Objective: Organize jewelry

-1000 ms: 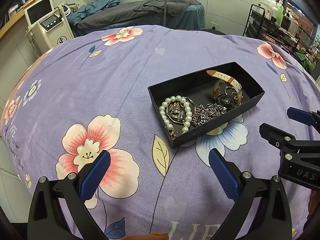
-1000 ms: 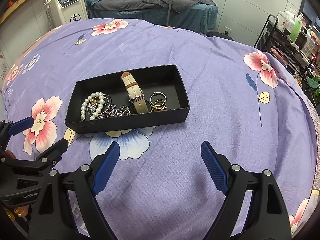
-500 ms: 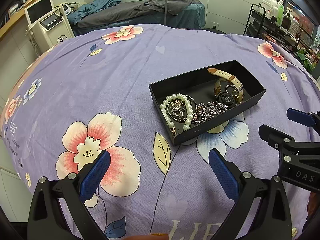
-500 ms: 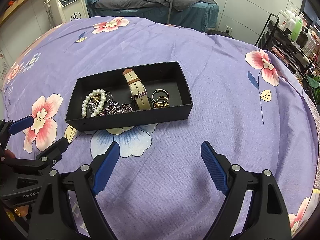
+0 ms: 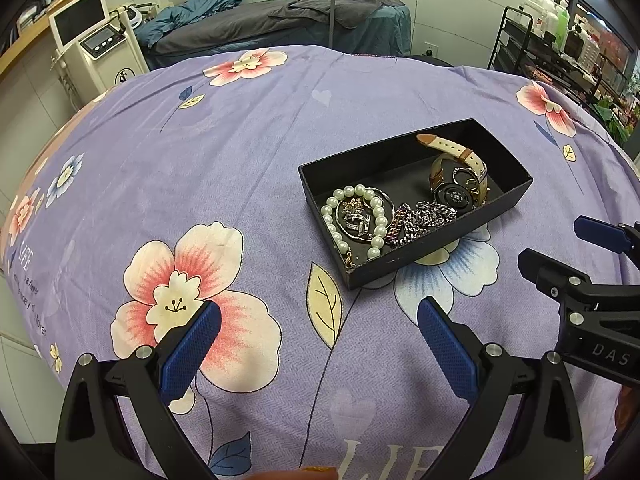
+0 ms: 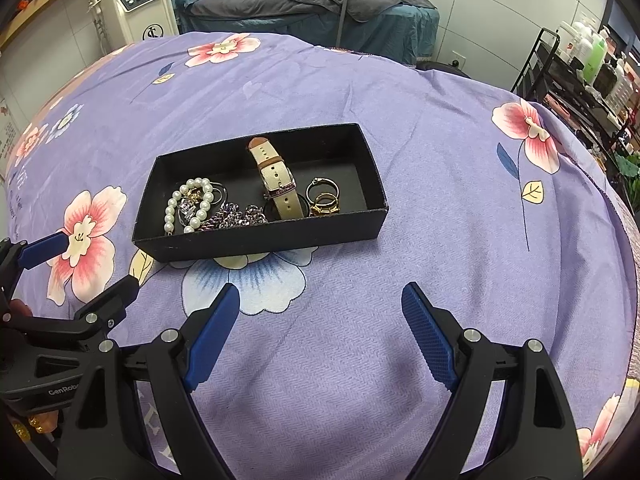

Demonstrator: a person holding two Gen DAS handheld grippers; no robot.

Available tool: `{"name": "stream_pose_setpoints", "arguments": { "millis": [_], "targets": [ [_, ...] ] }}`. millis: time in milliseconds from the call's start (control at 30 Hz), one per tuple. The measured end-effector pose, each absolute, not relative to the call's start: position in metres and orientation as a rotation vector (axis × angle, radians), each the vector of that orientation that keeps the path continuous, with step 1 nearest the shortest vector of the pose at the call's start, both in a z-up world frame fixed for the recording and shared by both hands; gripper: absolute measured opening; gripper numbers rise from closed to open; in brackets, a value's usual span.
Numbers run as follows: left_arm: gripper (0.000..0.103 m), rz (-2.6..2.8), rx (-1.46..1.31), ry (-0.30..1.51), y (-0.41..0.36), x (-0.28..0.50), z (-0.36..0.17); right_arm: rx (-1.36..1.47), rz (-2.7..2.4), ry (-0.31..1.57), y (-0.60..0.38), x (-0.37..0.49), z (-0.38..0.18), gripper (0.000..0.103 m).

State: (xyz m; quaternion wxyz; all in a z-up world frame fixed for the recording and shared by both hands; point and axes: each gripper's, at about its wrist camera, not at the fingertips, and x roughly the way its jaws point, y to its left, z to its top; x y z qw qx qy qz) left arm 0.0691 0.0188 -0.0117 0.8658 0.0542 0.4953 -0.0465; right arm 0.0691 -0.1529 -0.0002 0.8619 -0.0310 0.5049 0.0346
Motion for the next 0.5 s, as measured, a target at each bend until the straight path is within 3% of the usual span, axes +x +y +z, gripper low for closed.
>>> {"name": "stream_pose_setpoints", "arguments": {
  "millis": [500],
  "targets": [
    [0.097,-0.096,0.078,1.015,0.0229,0.0675,-0.0116,-0.066,0.073,1.057,-0.1528,0.0689,0.0003,0.083]
  ]
}}
